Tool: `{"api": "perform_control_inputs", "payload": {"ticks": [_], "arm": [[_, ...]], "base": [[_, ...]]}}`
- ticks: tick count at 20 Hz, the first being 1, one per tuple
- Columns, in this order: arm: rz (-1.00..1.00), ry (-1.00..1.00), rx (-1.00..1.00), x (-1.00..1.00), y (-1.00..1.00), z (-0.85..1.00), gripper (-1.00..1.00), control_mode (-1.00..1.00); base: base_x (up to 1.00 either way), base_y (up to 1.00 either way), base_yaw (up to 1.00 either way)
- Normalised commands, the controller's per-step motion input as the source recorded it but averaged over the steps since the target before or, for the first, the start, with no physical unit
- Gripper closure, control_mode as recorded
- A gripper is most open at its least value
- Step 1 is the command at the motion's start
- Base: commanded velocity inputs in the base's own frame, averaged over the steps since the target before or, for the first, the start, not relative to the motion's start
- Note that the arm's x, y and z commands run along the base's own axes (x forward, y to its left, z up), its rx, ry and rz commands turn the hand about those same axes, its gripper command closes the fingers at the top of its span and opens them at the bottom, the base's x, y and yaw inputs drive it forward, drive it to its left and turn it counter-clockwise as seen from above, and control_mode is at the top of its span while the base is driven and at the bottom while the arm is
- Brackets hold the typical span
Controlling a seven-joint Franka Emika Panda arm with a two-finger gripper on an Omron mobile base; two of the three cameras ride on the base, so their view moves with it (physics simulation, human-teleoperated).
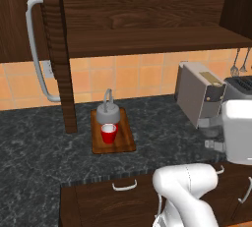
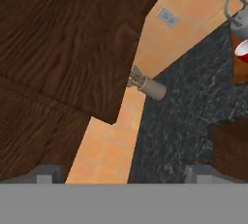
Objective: Pick the kettle from the counter and place it on the tray. Then pick the mug from the cabinet and place it on the tray. Then close the cabinet doors.
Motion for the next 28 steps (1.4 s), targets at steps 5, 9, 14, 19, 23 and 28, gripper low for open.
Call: {"api": "perform_control_inputs", "payload": {"ticks": [5, 9, 14, 19, 23, 28], "arm": [[0.02, -0.01, 0.21, -0.11, 0.75, -0.17, -1.00, -1.00], [0.00, 0.00, 0.18, 0.00, 0.74, -0.37, -1.00, -1.00], [0.00, 0.00, 0.20, 0.24, 0.67, -0.61, -1.00, -1.00], [-0.03, 0.00, 0.23, 0.19, 0.70, -0.76, -1.00, -1.00], [-0.06, 0.01, 0.34, 0.08, 0.67, -0.63, -1.00, -1.00], [-0.06, 0.01, 0.37, 0.05, 0.62, -0.57, -1.00, -1.00]], "base": [[0.00, 0.00, 0.00], [0.00, 0.00, 0.00], [0.00, 0.00, 0.00], [0.00, 0.00, 0.00], [0.00, 0.00, 0.00], [0.00, 0.00, 0.00]]}}
